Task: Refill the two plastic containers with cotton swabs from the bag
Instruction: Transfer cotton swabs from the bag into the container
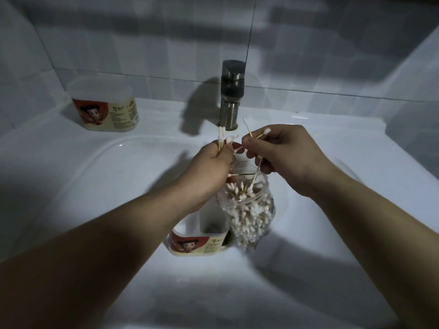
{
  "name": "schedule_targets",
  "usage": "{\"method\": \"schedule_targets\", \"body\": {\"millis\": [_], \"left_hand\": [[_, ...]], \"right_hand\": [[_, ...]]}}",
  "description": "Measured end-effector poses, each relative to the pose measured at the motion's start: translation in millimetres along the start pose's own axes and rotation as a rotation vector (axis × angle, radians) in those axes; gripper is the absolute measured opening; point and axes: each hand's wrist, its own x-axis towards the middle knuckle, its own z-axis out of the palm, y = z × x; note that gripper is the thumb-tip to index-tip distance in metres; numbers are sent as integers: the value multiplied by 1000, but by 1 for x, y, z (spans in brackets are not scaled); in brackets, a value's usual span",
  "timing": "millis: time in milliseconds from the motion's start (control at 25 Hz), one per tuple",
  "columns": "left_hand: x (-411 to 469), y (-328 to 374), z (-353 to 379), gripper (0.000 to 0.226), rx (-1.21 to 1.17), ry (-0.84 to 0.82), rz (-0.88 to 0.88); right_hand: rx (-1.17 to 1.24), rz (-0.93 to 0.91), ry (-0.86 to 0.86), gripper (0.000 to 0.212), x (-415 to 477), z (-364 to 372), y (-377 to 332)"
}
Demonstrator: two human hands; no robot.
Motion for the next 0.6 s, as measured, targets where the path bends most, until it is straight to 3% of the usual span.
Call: {"method": "schedule_targets", "body": {"millis": [240, 400, 600], "left_hand": [[2, 7, -5, 28, -212, 181, -49], [3, 9, -3, 29, -250, 157, 6], [1, 11, -1, 28, -357, 99, 5]], "right_hand": [[-78, 21, -19, 8, 1, -5, 0], [-554, -94, -125, 6, -5, -3, 2], [-614, -160, -160, 7, -7, 3, 4]]}}
